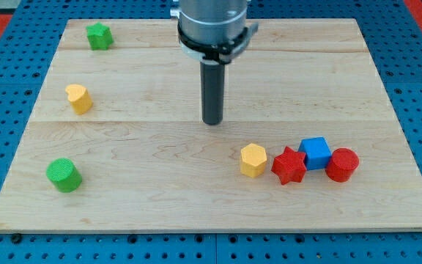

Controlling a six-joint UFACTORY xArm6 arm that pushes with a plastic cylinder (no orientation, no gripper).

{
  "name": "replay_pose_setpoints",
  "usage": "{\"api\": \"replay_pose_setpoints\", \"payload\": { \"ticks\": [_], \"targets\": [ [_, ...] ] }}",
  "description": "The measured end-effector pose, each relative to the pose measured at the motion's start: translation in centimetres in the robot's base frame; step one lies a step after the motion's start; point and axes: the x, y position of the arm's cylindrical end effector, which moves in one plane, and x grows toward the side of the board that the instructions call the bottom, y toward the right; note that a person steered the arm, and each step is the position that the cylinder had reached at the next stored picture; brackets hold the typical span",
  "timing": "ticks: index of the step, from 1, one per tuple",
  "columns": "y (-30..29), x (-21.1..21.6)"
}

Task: Push blue triangle into yellow hexagon

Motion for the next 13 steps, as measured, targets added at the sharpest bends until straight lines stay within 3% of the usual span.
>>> {"api": "replay_pose_setpoints", "payload": {
  "ticks": [2,3,4,5,6,8,9,11,13],
  "targets": [
    [4.1,-16.5],
    [3.0,-22.9],
    [0.2,-23.3],
    [-4.8,-21.9],
    [-4.7,-20.1],
    [2.2,-20.0],
    [5.6,-18.0],
    [2.4,-10.1],
    [3.7,-3.5]
  ]
}}
